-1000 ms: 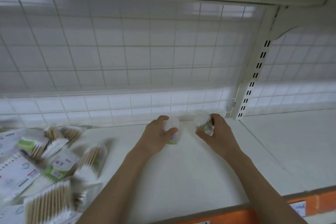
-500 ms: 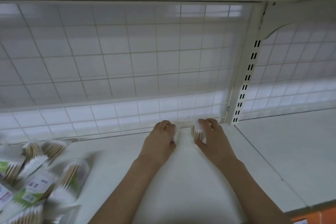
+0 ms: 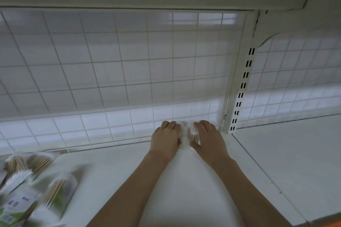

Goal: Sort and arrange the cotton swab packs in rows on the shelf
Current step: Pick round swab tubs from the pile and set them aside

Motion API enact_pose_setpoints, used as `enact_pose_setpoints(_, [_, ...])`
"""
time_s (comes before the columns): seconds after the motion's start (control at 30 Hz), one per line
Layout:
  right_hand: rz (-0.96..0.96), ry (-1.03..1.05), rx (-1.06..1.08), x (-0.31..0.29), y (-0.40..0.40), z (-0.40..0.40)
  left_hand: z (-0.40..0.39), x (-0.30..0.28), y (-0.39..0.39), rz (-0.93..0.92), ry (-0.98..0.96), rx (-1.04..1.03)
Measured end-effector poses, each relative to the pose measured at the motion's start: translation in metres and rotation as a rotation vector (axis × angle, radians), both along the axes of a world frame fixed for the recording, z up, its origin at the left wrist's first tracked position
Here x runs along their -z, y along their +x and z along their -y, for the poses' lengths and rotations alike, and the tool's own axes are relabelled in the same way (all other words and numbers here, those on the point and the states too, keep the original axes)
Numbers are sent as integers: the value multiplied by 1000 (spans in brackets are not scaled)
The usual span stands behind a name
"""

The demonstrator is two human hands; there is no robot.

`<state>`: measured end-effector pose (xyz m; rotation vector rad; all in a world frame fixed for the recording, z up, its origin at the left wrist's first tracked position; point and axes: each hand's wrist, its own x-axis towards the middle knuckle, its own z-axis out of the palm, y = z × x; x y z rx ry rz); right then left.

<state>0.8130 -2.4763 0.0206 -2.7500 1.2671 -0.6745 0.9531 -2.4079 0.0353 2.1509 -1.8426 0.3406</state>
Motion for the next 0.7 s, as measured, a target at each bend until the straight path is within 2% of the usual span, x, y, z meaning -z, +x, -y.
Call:
enact_pose_setpoints(0.2, [4, 8, -12, 0, 3, 2, 4, -1, -1, -49, 29, -26])
enact_pose_setpoints(0.47, [-33, 23, -7, -7, 5, 0, 7, 0, 0, 22, 41, -31])
enact_pose_setpoints(0.7, [28, 30, 5, -9, 1, -20, -28, -6, 5, -36, 50, -37])
